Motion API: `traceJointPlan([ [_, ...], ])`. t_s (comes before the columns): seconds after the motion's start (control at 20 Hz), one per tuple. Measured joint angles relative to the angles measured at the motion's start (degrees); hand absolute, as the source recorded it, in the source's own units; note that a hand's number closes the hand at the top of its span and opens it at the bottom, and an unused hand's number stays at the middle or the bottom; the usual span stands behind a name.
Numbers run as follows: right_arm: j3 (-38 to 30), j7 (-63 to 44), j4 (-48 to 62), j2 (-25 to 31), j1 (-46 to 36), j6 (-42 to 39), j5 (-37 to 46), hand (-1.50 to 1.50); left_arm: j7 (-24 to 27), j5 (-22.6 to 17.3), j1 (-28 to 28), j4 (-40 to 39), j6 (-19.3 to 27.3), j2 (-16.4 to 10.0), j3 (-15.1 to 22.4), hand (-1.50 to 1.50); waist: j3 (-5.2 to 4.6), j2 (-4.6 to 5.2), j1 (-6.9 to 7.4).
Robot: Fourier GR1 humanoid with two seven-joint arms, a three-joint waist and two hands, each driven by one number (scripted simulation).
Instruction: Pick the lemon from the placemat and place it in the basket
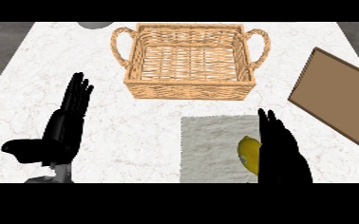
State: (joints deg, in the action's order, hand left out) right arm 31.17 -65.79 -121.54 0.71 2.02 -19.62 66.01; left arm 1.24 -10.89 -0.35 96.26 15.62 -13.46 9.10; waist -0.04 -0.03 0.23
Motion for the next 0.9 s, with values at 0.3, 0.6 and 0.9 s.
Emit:
traceJointPlan([
  [0.3, -2.23, 1.75, 4.06, -0.17, 0.58, 1.94, -0.22, -1.5, -0.25, 1.5, -0.99, -0.75, 0.59, 1.61, 0.43, 0.0, 0.02, 0.04, -0.17],
  [0.6, -3.7, 2.73, 5.49, -0.21, 1.51, 2.65, -1.03, -1.5, -0.69, 1.52, -0.47, -0.1, -0.57, 1.66, -0.6, 0.0, 0.03, 0.02, -0.15],
  [0.9, -3.81, 3.12, 8.47, -0.27, 2.53, 4.71, -1.72, -1.5, 0.07, 2.08, 0.09, -0.5, -1.46, 2.14, -1.34, 0.0, 0.03, 0.02, -0.16],
])
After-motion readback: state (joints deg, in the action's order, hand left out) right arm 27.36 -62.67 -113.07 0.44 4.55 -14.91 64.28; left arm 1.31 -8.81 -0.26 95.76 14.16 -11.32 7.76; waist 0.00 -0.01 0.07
